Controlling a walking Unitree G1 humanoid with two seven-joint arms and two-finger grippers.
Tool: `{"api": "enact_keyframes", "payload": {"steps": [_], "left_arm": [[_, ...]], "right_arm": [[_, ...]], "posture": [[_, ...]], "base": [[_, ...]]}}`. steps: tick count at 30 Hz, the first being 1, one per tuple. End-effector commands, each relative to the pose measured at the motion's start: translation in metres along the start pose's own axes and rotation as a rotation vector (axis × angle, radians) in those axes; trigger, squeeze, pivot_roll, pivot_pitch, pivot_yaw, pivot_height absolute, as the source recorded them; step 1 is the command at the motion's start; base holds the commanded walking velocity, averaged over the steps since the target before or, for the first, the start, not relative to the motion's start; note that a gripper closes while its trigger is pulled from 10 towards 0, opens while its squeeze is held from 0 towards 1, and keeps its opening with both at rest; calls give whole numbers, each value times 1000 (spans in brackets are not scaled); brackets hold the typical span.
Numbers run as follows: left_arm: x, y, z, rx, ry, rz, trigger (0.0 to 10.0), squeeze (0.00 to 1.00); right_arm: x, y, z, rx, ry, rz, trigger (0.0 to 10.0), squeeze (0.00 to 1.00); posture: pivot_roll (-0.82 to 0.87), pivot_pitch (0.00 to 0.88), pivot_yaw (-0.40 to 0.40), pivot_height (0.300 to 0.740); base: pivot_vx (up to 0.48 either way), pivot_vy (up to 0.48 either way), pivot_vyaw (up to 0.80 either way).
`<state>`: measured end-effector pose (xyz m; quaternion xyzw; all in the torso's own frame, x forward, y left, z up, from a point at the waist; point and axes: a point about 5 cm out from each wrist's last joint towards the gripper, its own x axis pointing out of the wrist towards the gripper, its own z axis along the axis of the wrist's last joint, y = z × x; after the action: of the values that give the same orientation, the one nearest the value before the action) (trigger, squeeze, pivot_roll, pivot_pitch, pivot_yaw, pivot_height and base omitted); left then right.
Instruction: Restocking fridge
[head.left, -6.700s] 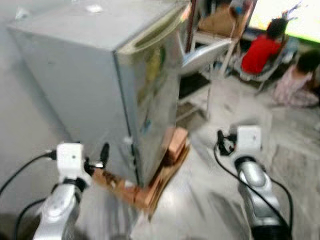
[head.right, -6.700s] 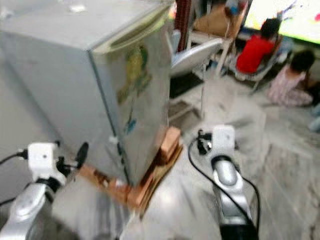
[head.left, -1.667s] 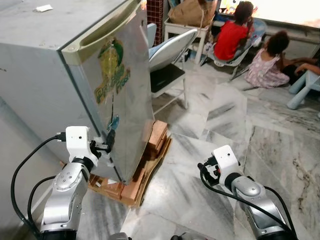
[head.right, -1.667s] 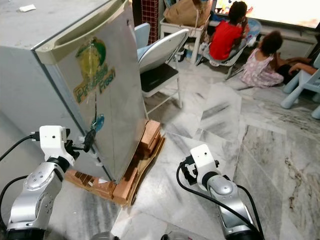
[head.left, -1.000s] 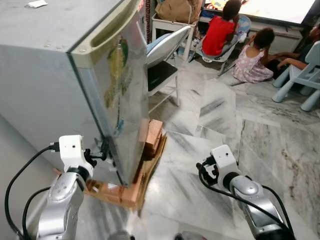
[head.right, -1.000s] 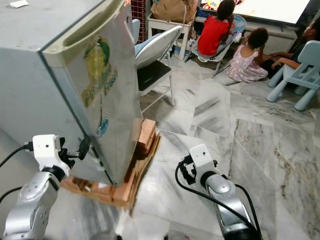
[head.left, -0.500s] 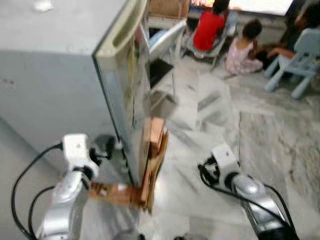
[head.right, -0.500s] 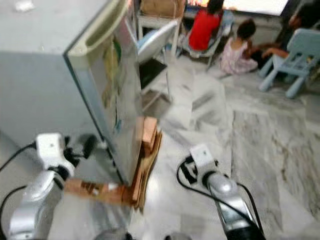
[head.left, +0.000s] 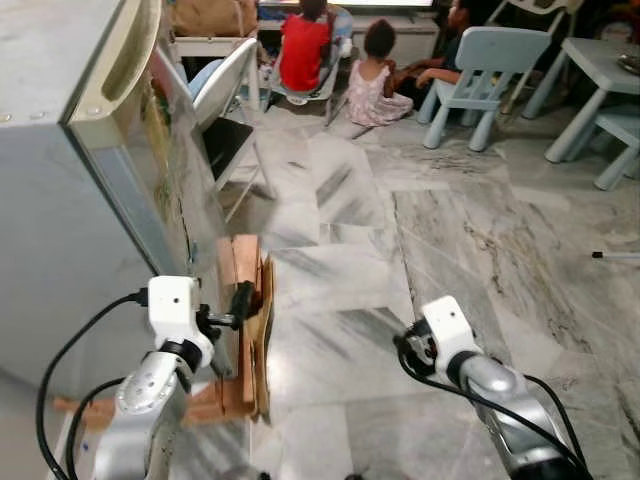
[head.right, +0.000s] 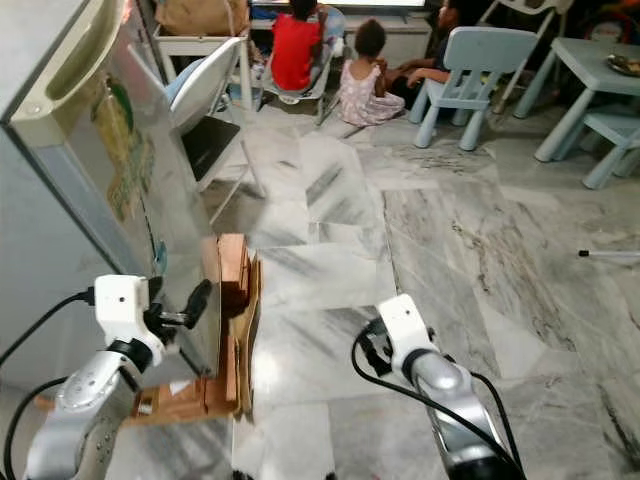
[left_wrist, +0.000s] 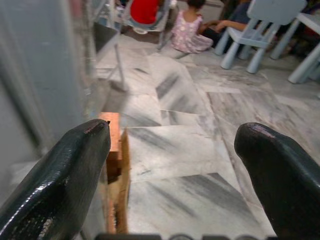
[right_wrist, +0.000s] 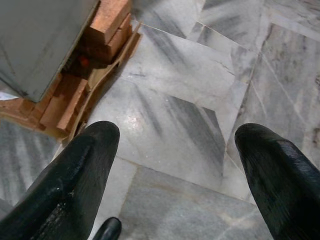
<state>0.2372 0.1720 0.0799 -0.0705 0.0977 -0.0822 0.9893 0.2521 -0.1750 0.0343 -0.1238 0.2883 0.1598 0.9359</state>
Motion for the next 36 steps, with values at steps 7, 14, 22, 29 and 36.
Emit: {"api": "enact_keyframes", "payload": {"steps": [7,14,22,29,36], "left_arm": [[5,4,3,17,-12,55,10000,0],[32,13,11,56,-43,122,10000,0],[58,24,28,66,-83,192,10000,0],[64,30,32,108,-105,247,10000,0],[61,32,24,115,-88,244,10000,0]], "right_arm": [[-2,0,3,-3,-14,10,10000,0],[-2,-1,7,-22,-28,12,10000,0],[-4,-4,5,-22,-26,-10,10000,0],[-8,-8,-2,-40,-7,-11,10000,0],[-16,-17,-15,-58,33,-22,10000,0]], "posture": [[-30,54,-9,740],[-33,56,-14,740],[-51,57,-8,740],[-50,56,-9,740],[-48,59,-11,740]], "base": [[0,0,0],[0,0,0],[0,0,0],[0,0,0],[0,0,0]]}}
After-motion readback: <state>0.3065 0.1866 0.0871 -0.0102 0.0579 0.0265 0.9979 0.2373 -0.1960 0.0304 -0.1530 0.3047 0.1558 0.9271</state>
